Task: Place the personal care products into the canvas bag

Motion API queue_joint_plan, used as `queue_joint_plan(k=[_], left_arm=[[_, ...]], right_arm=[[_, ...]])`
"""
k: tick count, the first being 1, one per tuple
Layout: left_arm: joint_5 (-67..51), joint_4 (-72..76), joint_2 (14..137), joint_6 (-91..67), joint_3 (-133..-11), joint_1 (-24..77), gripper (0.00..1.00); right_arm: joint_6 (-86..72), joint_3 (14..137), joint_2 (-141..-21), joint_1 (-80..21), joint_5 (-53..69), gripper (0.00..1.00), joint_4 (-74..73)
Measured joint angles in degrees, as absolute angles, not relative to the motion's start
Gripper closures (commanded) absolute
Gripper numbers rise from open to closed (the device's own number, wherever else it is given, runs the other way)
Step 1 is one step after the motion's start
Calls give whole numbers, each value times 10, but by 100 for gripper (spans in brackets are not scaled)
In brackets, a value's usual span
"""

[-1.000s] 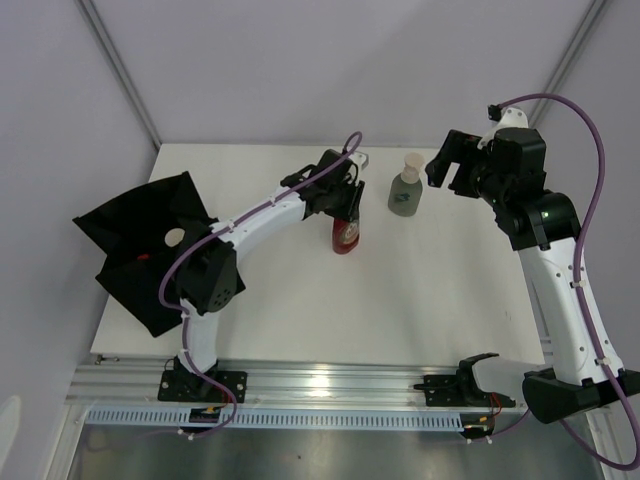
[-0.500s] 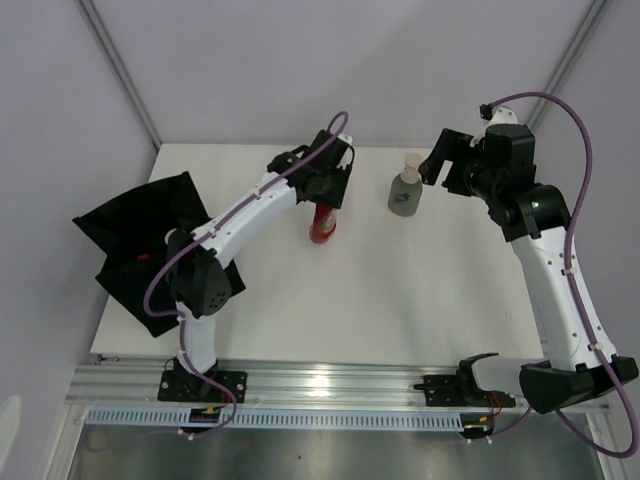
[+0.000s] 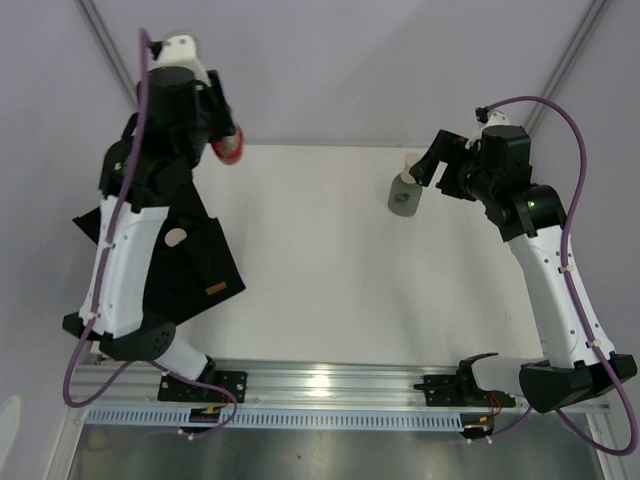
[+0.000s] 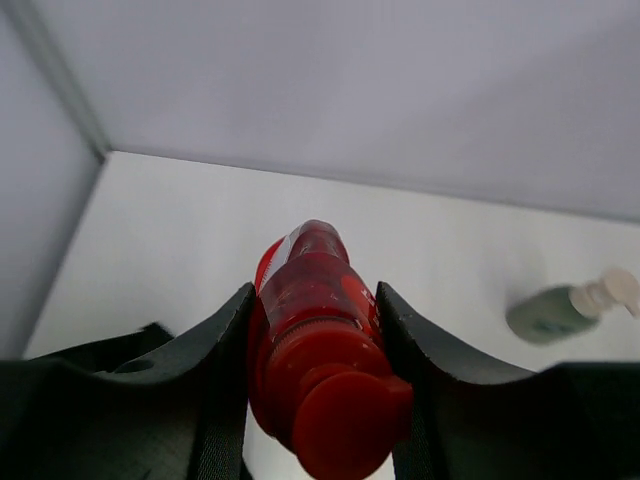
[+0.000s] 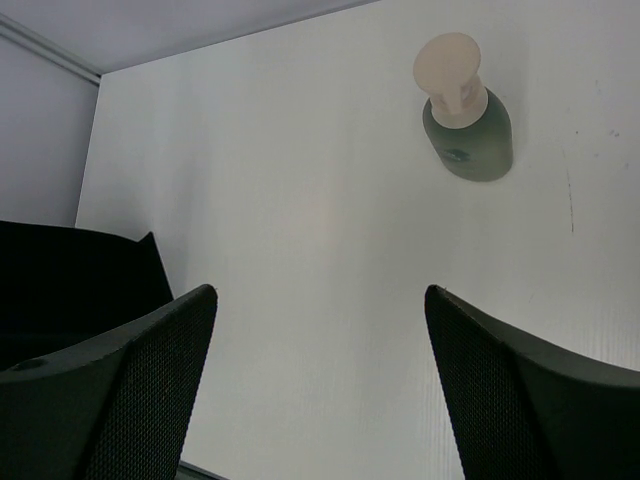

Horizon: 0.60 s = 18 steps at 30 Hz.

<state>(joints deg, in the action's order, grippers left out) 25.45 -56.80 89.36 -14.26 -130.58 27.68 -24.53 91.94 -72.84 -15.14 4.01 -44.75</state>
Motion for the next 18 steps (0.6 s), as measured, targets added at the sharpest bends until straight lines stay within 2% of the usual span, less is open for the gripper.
queue_joint_plan(k=[9, 18], left_arm=[[333, -602, 775, -128, -1228, 139, 100], [324, -605, 720, -140, -1107, 23, 100]], right_arm=[[-257, 919, -728, -156, 59, 12, -447], [-258, 919, -728, -166, 65, 12, -448]])
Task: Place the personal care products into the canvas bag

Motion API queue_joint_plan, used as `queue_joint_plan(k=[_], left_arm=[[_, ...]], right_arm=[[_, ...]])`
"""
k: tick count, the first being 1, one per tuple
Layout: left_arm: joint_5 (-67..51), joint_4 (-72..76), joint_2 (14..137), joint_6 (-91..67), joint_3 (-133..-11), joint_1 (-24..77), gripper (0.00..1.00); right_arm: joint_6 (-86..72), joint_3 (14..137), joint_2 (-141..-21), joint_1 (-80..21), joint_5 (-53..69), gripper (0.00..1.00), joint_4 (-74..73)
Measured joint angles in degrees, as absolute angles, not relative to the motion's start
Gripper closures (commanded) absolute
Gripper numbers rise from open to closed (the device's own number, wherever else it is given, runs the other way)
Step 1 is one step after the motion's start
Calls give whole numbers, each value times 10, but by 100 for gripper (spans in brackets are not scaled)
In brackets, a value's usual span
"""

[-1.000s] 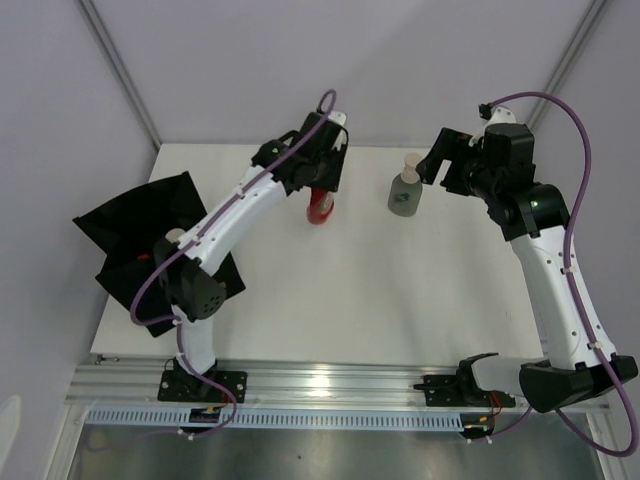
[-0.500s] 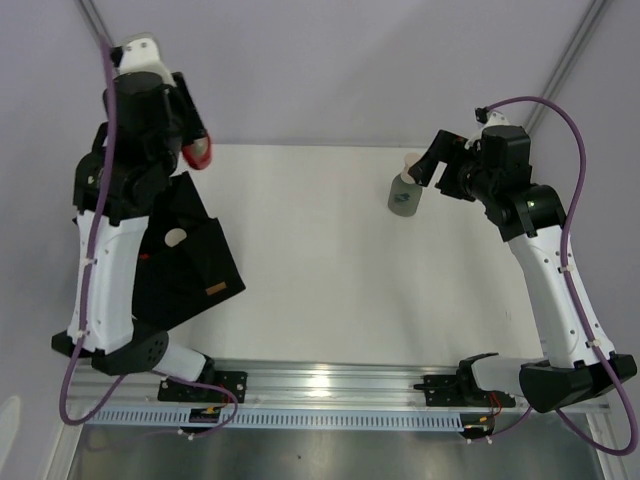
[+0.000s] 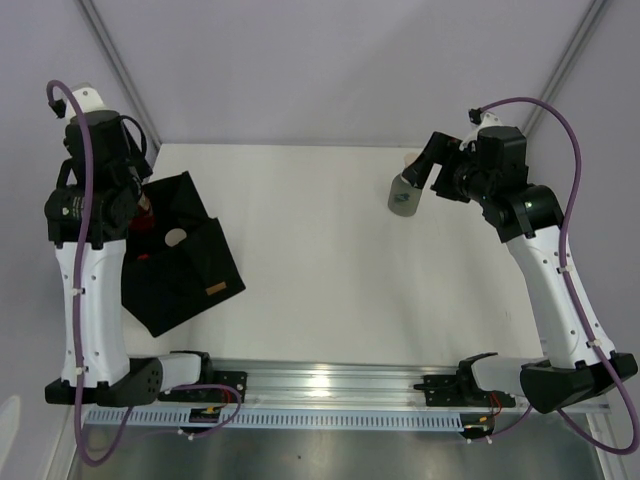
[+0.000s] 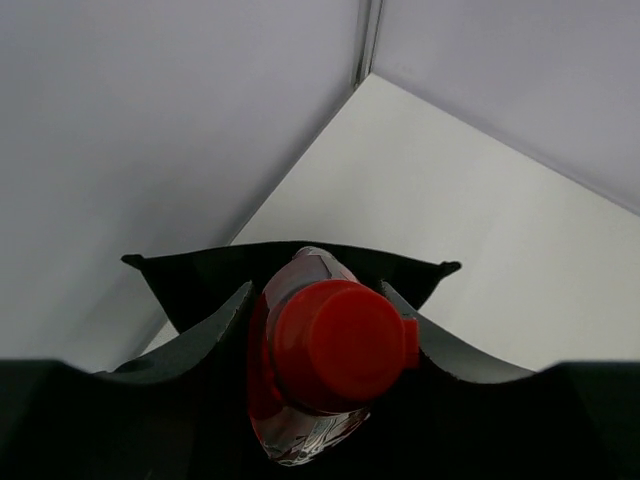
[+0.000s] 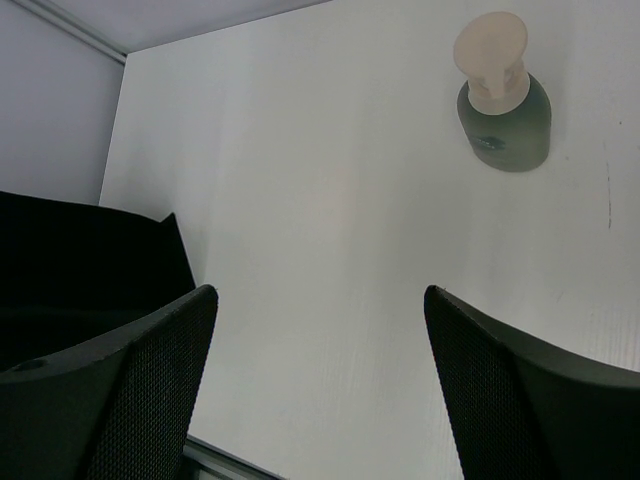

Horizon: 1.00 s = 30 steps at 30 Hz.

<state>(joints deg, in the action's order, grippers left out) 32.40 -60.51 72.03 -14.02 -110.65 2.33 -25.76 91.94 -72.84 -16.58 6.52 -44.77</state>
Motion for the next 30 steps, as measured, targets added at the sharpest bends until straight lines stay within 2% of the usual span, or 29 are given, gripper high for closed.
queue_joint_plan(k=[7, 14, 20, 30], left_arm=[[297, -568, 729, -150, -1027, 6, 100], [275, -432, 718, -150, -879, -29, 100], [231, -313, 646, -164, -765, -98, 100], [148, -309, 679, -163, -707, -103, 100]], right_arm=[[-258, 919, -728, -167, 65, 12, -452], [-256, 917, -721, -167, 63, 12, -458], [-252, 917, -720, -167, 63, 12, -464], [-248, 917, -720, -168, 59, 12, -469]])
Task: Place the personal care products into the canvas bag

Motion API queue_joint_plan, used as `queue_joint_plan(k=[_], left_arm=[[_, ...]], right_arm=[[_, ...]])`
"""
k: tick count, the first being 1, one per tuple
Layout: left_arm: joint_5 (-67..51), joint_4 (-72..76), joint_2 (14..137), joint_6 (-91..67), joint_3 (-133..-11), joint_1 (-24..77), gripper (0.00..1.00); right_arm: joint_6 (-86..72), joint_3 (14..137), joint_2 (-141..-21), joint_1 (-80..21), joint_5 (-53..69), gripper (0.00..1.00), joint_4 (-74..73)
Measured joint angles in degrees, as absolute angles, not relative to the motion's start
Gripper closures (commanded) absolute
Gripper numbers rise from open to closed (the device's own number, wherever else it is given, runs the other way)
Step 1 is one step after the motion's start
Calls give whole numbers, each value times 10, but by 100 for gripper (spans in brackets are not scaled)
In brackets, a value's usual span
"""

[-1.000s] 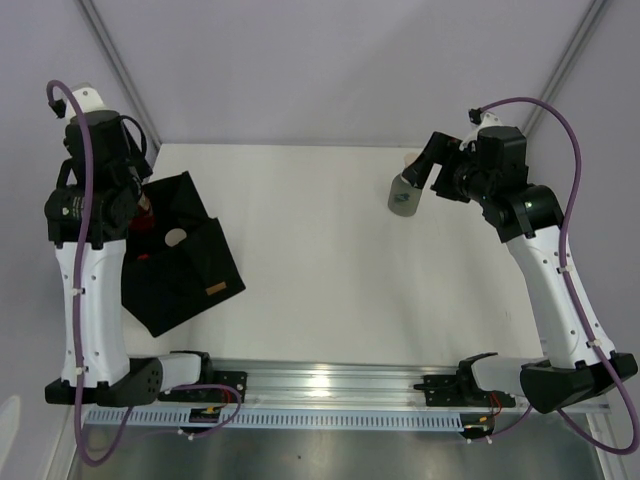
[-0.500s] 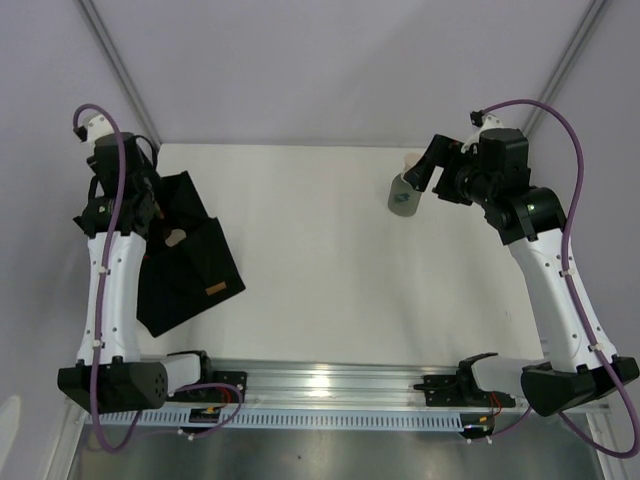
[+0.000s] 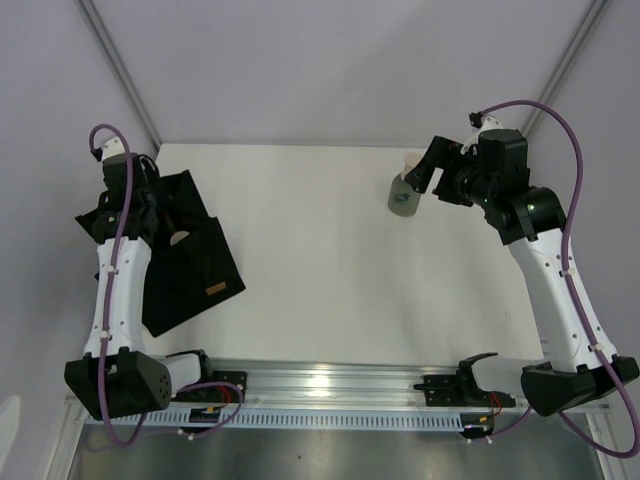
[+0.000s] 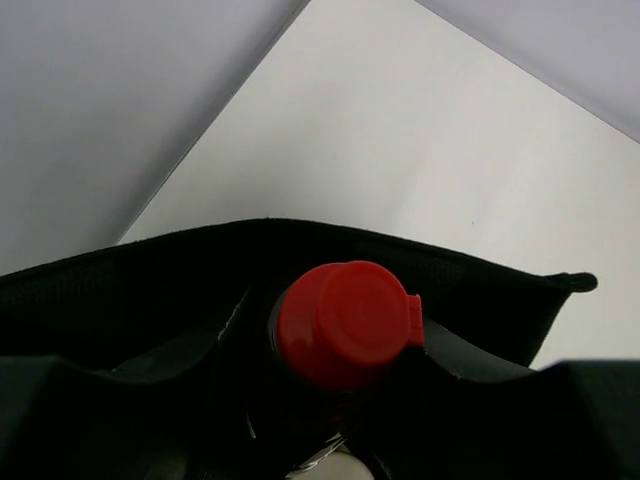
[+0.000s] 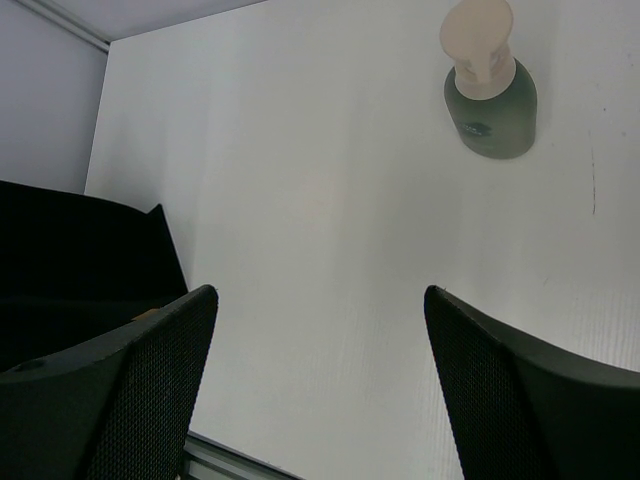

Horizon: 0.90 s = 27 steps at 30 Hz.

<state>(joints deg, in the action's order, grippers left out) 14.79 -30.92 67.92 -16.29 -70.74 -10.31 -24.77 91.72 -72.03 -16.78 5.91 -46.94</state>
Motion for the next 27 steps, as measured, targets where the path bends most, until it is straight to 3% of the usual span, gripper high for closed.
queue_joint_plan(k=[22, 27], left_arm=[[103, -237, 703, -164, -676, -103, 100], [103, -231, 715, -164, -676, -103, 88]], right_arm=[[-248, 906, -720, -169, 54, 12, -468], [-248, 901, -720, -169, 53, 12, -466]])
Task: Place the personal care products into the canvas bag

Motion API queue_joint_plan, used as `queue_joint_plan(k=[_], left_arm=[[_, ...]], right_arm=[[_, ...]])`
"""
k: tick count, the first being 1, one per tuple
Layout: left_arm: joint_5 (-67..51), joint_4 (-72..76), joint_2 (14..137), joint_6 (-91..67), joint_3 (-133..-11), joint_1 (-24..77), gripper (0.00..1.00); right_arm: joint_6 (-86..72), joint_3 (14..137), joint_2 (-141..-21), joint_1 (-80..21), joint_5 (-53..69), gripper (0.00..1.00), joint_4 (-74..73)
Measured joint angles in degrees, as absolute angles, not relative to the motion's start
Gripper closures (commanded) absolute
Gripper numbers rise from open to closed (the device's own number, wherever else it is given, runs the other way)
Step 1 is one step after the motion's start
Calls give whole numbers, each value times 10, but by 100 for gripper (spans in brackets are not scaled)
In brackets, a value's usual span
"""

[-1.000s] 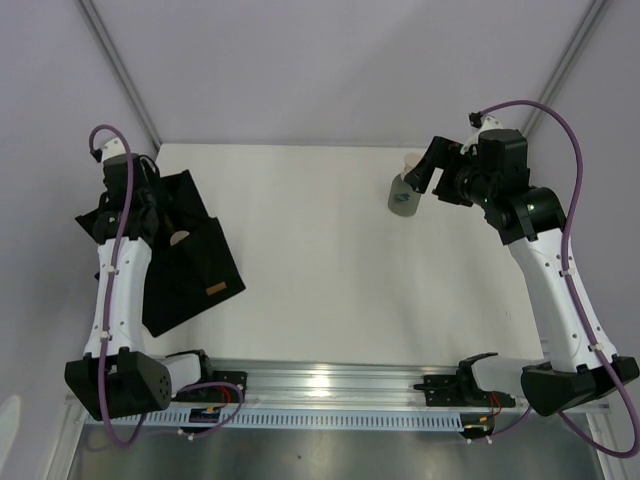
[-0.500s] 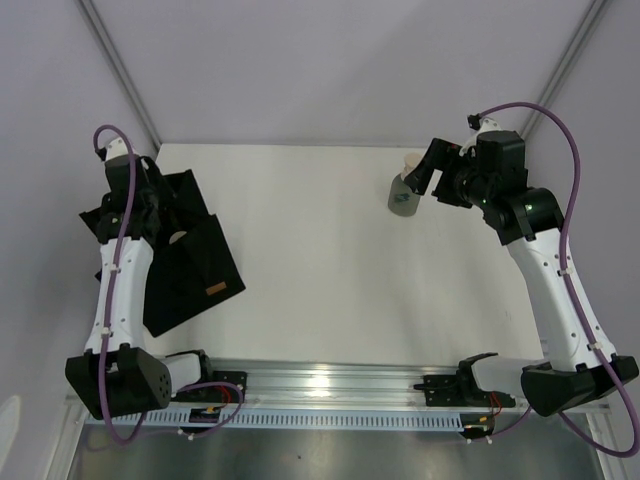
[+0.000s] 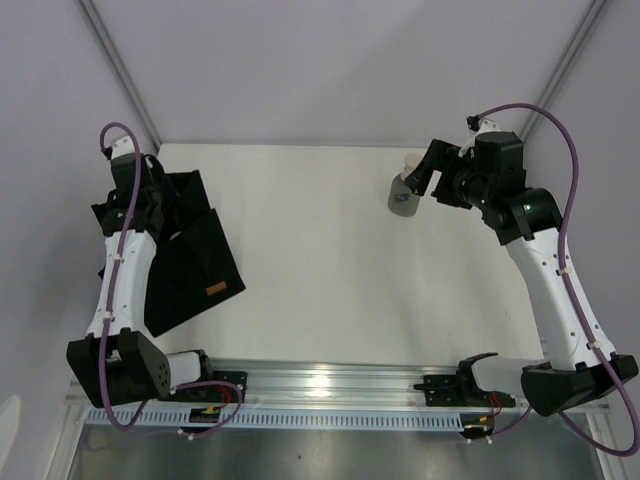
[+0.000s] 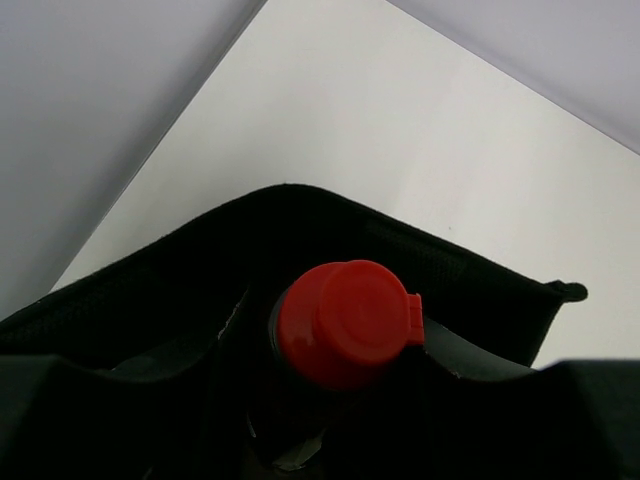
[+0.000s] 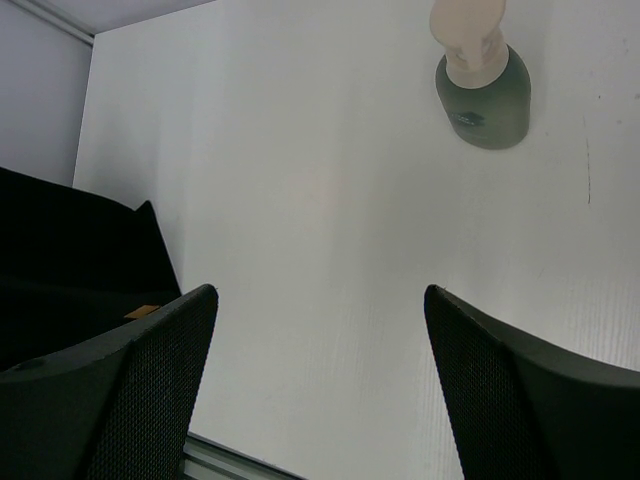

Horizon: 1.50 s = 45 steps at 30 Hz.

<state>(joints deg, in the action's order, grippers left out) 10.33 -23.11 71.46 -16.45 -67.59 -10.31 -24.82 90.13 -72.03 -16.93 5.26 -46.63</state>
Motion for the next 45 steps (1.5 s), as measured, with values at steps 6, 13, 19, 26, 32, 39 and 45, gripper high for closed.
queue_joint_plan(k=[6, 13, 19, 26, 32, 39, 45], left_arm=[[109, -233, 714, -161, -675, -103, 65], [123, -236, 681, -148, -653, -103, 75], [138, -234, 667, -143, -635, -103, 99], [175, -256, 641, -147, -630, -103, 100], [178, -328, 636, -161, -669, -103, 100], [184, -402, 636, -171, -730, -103, 100], [173, -428, 633, -179, -725, -135, 100]], right_arm=[[-249, 898, -720, -169, 51, 12, -461], [-251, 889, -720, -169, 50, 12, -454], [-255, 882, -719, -169, 50, 12, -451], [-255, 876, -717, -169, 50, 12, -451], [-255, 871, -716, -170, 50, 12, -450], [-255, 870, -715, -174, 50, 12, -448], [-254, 870, -713, -180, 50, 12, -448]])
